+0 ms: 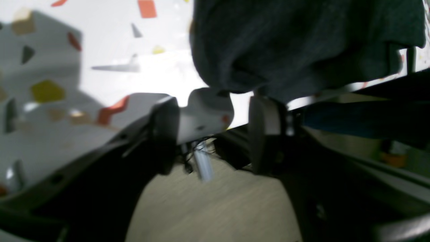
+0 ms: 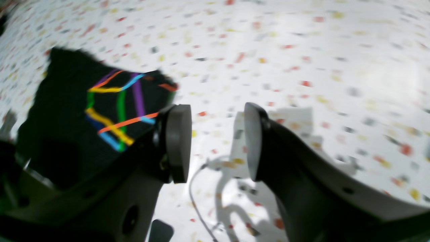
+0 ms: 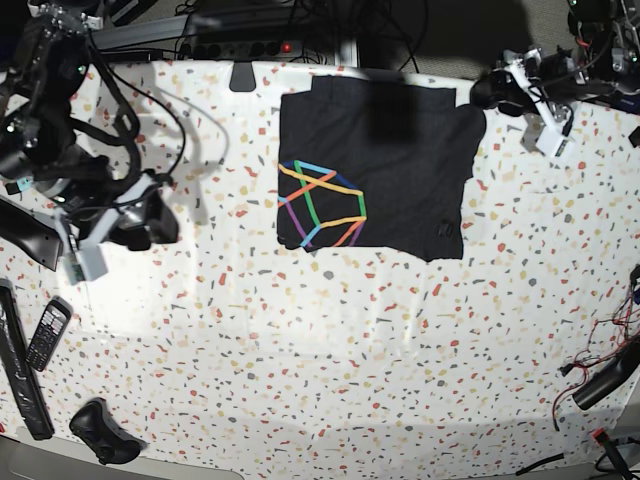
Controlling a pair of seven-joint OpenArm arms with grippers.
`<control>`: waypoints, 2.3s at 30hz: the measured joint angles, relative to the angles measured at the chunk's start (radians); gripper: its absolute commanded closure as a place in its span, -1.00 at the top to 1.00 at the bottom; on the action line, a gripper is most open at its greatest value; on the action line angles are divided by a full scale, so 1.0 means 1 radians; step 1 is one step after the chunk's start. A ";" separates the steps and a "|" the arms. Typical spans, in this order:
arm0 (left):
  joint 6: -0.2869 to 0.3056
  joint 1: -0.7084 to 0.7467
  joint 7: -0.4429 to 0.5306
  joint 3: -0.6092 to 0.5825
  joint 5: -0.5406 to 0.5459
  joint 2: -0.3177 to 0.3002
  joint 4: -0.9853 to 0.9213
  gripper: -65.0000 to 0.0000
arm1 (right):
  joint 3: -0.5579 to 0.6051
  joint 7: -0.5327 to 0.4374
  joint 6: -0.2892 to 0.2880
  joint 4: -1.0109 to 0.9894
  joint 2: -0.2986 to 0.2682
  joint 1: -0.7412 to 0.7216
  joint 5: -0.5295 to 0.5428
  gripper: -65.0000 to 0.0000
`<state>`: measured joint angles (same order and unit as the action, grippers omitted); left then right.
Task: Fold the T-shirt properly
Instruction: 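Open the right gripper and withdraw it from the folded shirt, then press and adjust the folded shirt edges with both grippers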
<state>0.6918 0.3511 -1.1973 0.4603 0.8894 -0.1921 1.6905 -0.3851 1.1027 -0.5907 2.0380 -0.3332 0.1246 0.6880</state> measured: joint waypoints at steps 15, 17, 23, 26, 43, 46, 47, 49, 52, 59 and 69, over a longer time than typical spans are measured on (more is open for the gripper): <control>0.000 0.014 -0.010 -0.117 0.089 0.003 0.010 -1.00 | 0.438 -0.229 0.002 -0.196 0.001 -0.106 -0.247 -1.00; 0.000 0.014 0.056 -0.154 0.029 0.002 0.010 -1.00 | 0.473 -0.226 0.005 -0.278 0.000 -0.147 -0.248 -1.00; -0.080 0.014 0.231 -0.240 -0.116 0.003 0.007 -1.00 | 0.589 -0.245 0.004 -0.423 -0.002 -0.277 -0.248 -1.00; -0.121 0.014 0.238 -0.270 -0.150 0.002 -0.008 -1.00 | 0.645 -0.264 0.004 -0.494 -0.002 -0.302 -0.245 -1.00; -0.163 -0.031 0.384 -0.286 -0.225 0.004 -0.112 -1.00 | 0.767 -0.254 -0.051 -0.594 -0.005 -0.290 -0.192 -1.00; -0.189 -0.064 0.416 -0.286 -0.280 0.003 -0.114 -1.00 | 0.766 -0.257 -0.053 -0.591 -0.005 -0.276 -0.192 -1.00; -0.191 -0.072 0.420 -0.286 -0.297 0.003 -0.115 -1.00 | 0.766 -0.257 -0.053 -0.590 -0.005 -0.271 -0.196 -1.00; -0.193 -0.086 0.440 -0.286 -0.328 0.004 -0.116 -1.00 | 0.766 -0.269 -0.055 -0.581 -0.005 -0.259 -0.236 -1.00; -0.211 -0.106 0.473 -0.286 -0.379 0.004 -0.117 -1.00 | 0.765 -0.280 -0.056 -0.539 -0.007 -0.225 -0.302 -1.00; -0.210 -0.157 0.572 -0.286 -0.419 0.003 -0.183 -1.00 | 0.765 -0.277 -0.057 -0.414 -0.011 -0.114 -0.353 -1.00; -0.111 -0.346 0.619 -0.284 -0.401 0.049 -0.438 -1.00 | 0.766 -0.276 -0.044 -0.268 -0.010 0.039 -0.381 -1.00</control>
<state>0.5812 0.0048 -0.5781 0.1764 0.4889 -0.1429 1.2526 0.3809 0.8265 -0.6346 1.7699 -0.3435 0.1631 0.3073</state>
